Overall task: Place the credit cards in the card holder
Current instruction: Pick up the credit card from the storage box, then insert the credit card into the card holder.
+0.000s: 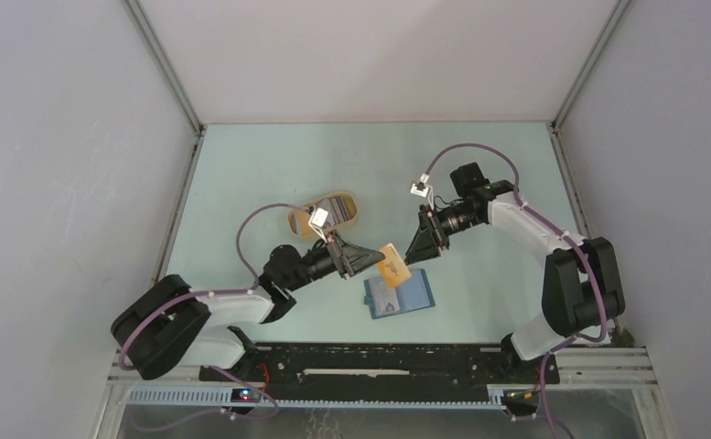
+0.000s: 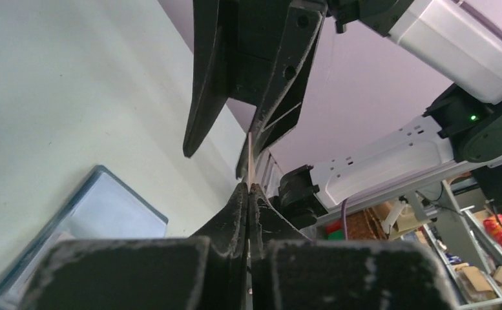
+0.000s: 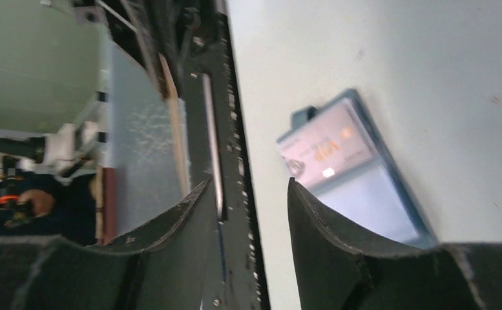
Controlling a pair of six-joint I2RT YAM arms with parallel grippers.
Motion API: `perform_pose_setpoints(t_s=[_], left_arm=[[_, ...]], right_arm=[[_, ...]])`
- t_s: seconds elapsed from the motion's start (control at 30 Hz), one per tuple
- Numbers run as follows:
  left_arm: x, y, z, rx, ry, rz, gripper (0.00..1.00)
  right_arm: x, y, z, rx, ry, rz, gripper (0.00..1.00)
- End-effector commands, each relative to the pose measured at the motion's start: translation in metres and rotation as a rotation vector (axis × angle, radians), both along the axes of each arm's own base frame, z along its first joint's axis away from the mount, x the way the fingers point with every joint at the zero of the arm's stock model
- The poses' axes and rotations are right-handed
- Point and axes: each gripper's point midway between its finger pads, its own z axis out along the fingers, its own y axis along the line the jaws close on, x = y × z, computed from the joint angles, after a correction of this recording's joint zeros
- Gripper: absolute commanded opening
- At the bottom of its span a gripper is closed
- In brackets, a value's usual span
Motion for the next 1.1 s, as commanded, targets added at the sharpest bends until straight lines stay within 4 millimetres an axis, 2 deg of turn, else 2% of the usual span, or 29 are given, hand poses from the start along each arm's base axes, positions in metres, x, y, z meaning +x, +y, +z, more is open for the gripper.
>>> perform_pose_setpoints(t_s=[0.0,0.13,0.27,0.4,0.67,0.8,1.07], left_arm=[[-0.013,0.01,-0.022,0.116,-0.039,-0.035,0.0],[-0.012,0.013,-0.035,0.174,-0.016,-0.035,0.0],[-0.009,0.01,-0.049,0.213,0.044,-0.048,0.0],[-0.008,0.003,-0.064,0.223,0.114,-0.074,0.0],[0.002,-0.004,-0.093,0.241,0.226,-0.052,0.0],[0.007,-0.003,-0.105,0.261,0.258,-0.022,0.0],[0.021,-0.003,-0.115,0.265,0.29,0.045,0.0]], right_arm=[[0.011,-0.027,-0.012,-0.177,-0.194,-0.026,0.53],[0.022,-0.044,-0.026,-0.277,-0.243,-0.081,0.49],[0.023,-0.05,-0.045,-0.334,-0.219,-0.081,0.43],[0.018,-0.046,-0.064,-0.388,-0.173,-0.049,0.31],[0.003,-0.033,-0.1,-0.505,-0.063,0.035,0.16],[0.0,-0.03,-0.11,-0.529,-0.005,0.044,0.12],[-0.002,-0.031,-0.122,-0.57,0.036,0.055,0.1]])
